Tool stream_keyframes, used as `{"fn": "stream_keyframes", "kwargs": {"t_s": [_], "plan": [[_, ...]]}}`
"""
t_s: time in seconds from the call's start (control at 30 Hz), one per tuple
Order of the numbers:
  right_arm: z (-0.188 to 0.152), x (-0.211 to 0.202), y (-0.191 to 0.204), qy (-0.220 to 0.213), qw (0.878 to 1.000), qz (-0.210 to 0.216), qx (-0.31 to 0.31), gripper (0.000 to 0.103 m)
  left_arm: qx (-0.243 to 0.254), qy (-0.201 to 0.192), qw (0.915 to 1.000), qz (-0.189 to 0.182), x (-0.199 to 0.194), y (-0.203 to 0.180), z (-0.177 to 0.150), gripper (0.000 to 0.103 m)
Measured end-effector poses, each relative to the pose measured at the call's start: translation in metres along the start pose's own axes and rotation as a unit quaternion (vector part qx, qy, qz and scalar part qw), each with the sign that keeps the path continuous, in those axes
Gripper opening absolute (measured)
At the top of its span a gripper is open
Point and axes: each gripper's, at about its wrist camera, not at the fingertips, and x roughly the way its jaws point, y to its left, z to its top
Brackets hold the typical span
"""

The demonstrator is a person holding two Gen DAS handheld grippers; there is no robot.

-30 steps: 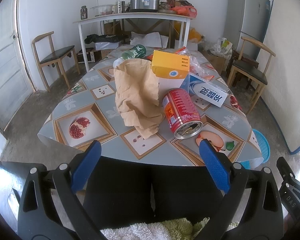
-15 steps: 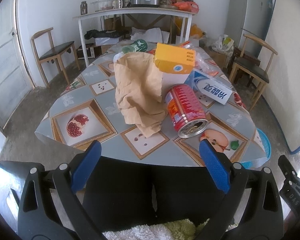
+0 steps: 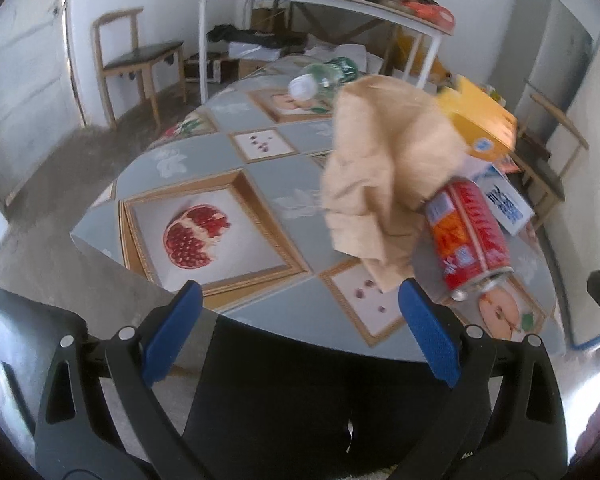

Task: Collect trash
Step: 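Grasp the brown paper bag with the left gripper while the right gripper grasps the clear red-printed snack bag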

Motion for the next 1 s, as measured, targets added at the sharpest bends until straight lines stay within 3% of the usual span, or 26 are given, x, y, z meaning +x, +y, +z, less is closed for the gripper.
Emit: {"fn": "stream_keyframes", "kwargs": {"t_s": [0.2,0.3,0.5,0.77,0.83,0.9,1.0], "plan": [[0.029,0.023,0.025,-0.003,0.999,0.049,-0.013,0.097,-0.067,-0.016,0.9964,-0.050,0.013,0.034,0.015,0.094],[0.037,0.034,0.030,0.004,0.997,0.070,-0.009,0.097,-0.050,-0.035,0.9958,-0.068,0.017,0.033,0.029,0.095],[0.049,0.051,0.023,0.017,0.995,0.094,0.007,0.097,0.024,-0.044,0.9879,-0.147,0.034,0.009,0.055,0.095],[0.098,0.078,-0.009,0.036,0.977,0.191,0.083,0.092,0.039,-0.007,0.9847,-0.170,0.074,-0.014,0.071,0.094],[0.111,0.089,-0.006,0.044,0.973,0.214,0.079,0.093,0.038,-0.002,0.9842,-0.173,0.080,-0.015,0.074,0.079],[0.122,0.098,0.004,0.052,0.971,0.226,0.054,0.092,0.036,0.007,0.9839,-0.175,0.085,-0.014,0.076,0.070],[0.135,0.111,0.024,0.056,0.972,0.229,0.001,0.084,0.029,0.017,0.9827,-0.182,0.090,-0.010,0.076,0.053]]}}
